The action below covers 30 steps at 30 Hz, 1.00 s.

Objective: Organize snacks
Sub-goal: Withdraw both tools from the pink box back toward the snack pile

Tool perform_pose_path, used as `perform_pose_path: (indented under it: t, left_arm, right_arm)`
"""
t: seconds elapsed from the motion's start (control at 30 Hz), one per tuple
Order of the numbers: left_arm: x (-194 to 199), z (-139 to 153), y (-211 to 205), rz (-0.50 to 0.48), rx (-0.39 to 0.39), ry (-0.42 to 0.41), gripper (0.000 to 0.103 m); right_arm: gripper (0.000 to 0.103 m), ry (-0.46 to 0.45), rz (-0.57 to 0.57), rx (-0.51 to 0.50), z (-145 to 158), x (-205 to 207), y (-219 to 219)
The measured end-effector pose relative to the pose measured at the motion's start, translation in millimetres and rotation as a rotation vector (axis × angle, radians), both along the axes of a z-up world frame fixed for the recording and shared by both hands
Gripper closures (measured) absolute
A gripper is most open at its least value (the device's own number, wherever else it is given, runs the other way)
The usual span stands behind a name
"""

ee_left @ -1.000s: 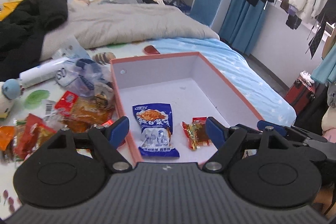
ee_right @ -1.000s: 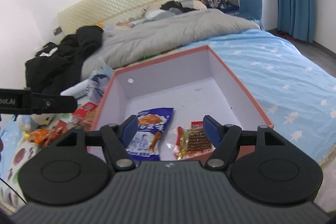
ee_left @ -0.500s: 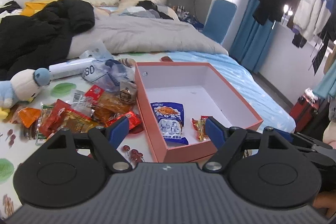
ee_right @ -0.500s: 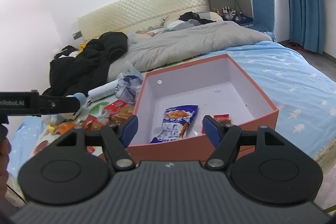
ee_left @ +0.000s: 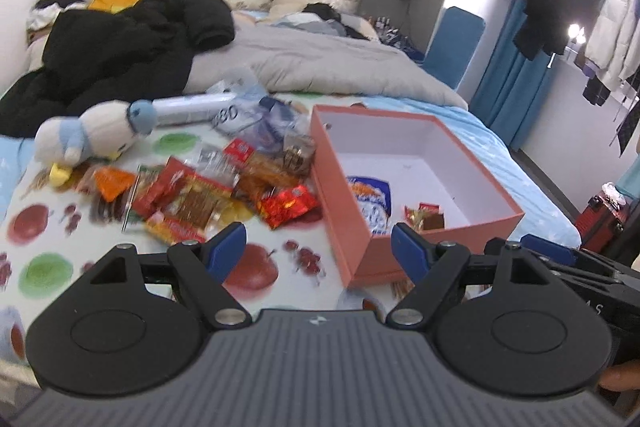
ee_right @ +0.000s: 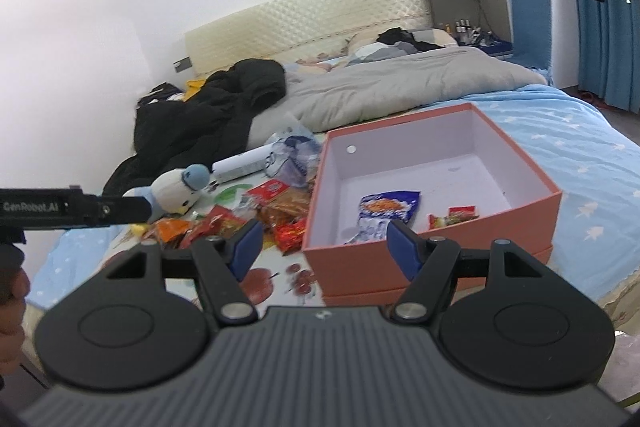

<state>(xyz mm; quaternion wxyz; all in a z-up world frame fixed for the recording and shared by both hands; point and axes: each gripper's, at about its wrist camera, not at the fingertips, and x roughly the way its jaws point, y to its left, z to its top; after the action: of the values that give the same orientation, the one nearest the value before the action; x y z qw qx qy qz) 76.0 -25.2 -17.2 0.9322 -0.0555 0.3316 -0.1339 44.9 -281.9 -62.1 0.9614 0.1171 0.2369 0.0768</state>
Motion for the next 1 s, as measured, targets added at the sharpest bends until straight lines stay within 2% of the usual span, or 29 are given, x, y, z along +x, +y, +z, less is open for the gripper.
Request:
perform_pose_path:
  t: [0.2, 0.43, 0.7, 1.0]
  left_arm:
    - [-8, -14, 21, 0.042, -0.01, 0.031, 0.02]
    - [5, -32, 39, 0.092, -0.019, 0.052, 0.02]
    - [37, -53, 56, 0.155, -0.021, 0.066, 0.02]
    - [75, -85, 101, 0.235, -0.041, 0.107, 0.02]
  right_arm:
    - [0.032, 0.025, 0.065, 0.0, -9, -8, 20]
    - [0.032, 0.045, 0.114, -0.014, -20, -3, 41]
    - [0.032, 0.079, 0.178, -0.034, -34, 27, 64]
    - [0.033, 0.13, 0.264, -0.043, -54, 73, 99]
